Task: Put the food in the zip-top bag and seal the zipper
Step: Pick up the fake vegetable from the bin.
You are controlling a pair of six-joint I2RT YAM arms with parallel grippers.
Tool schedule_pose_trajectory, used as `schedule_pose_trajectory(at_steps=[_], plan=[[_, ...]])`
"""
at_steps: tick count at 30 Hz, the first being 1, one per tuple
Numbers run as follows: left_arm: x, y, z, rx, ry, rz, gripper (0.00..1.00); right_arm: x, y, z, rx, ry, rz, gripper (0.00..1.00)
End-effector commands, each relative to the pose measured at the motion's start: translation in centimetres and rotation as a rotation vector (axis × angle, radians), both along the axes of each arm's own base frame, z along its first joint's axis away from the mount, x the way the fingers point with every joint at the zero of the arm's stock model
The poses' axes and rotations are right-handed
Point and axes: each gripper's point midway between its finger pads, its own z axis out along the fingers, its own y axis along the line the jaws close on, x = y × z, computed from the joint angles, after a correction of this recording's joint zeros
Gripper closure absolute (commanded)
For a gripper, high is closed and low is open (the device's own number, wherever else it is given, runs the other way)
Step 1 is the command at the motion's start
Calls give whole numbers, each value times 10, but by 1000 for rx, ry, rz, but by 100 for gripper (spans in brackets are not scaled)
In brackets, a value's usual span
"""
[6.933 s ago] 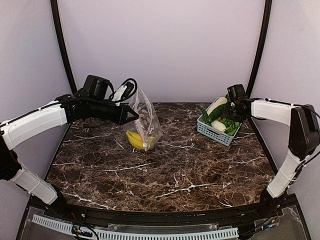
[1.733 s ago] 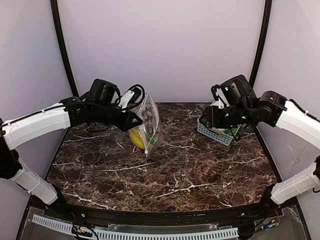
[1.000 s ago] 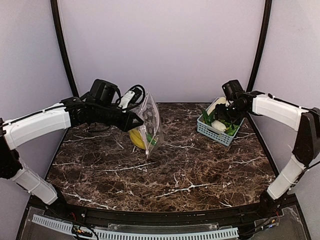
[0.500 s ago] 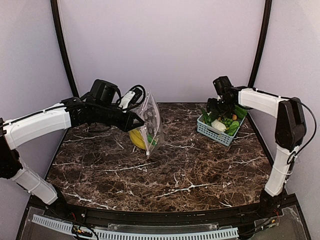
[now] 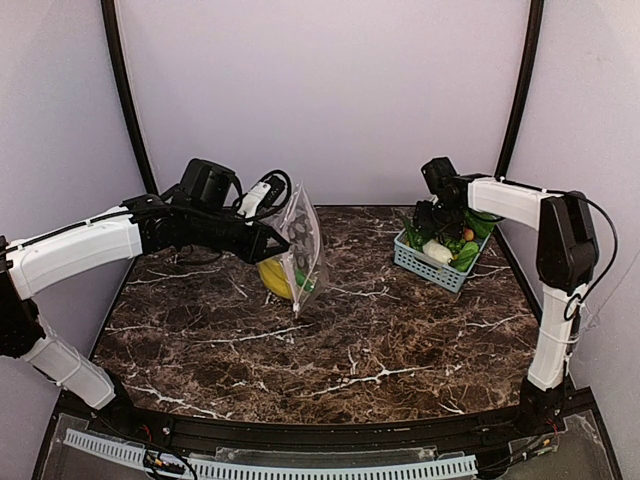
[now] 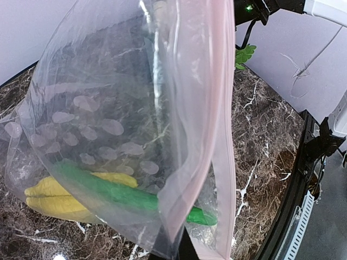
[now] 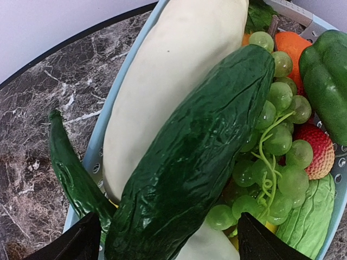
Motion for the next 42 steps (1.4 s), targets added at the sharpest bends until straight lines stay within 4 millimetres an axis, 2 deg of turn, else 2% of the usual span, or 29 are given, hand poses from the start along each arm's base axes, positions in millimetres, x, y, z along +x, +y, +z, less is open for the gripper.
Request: schedule_pose_trajectory(at_steps=[1, 5, 20, 33, 42], plan=[[-5, 3, 13, -32, -23, -2, 99, 0, -11, -10, -15, 26, -35, 17], [-5, 4, 14, -32, -25, 0, 99, -3, -13, -17, -10, 39, -36, 23], [-5, 4, 15, -35, -24, -3, 99, 1, -14, -14, 24, 18, -21, 47], [-4, 6, 16, -25, -39, 5, 99, -6, -15, 14, 39, -55, 4, 64], [-2, 8, 14, -9, -47, 16, 99, -21, -11, 50, 55, -148, 100, 70]])
